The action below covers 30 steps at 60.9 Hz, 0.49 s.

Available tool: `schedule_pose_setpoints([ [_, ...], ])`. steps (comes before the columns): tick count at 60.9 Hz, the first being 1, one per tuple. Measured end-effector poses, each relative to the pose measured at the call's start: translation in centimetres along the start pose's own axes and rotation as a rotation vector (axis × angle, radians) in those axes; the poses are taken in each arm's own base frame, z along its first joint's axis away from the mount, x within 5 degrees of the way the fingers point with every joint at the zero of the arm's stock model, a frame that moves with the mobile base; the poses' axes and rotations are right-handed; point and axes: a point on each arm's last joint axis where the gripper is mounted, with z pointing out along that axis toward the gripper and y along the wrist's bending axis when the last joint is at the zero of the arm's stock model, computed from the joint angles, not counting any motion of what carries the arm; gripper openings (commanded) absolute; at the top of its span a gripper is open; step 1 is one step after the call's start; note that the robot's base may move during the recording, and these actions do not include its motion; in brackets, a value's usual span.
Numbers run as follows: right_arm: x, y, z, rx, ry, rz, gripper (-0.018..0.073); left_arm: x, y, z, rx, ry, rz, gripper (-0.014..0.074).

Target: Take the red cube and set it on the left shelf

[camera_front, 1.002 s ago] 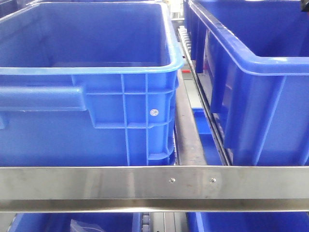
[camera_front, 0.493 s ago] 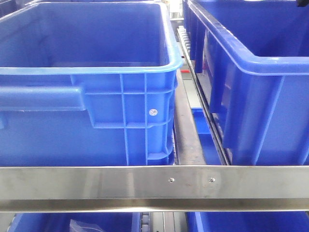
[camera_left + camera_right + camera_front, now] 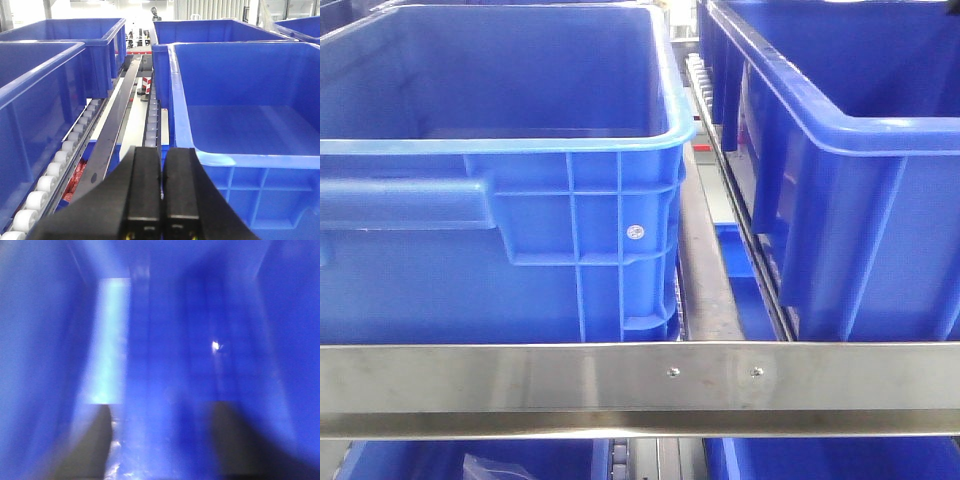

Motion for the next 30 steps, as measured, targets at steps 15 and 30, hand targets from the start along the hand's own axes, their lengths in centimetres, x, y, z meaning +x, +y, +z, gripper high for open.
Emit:
schedule_pose_setpoints([
  [15, 2.4, -0.2, -6.1, -0.016, -0.209, 0.0, 0.0049, 0.0, 0.0, 0.0, 0.0, 0.0, 0.0, 0.0102],
  [30, 4.2, -0.4, -8.8, -0.021, -0.254, 0.0, 0.0048, 0.0, 0.0, 0.0, 0.0, 0.0, 0.0, 0.0102],
])
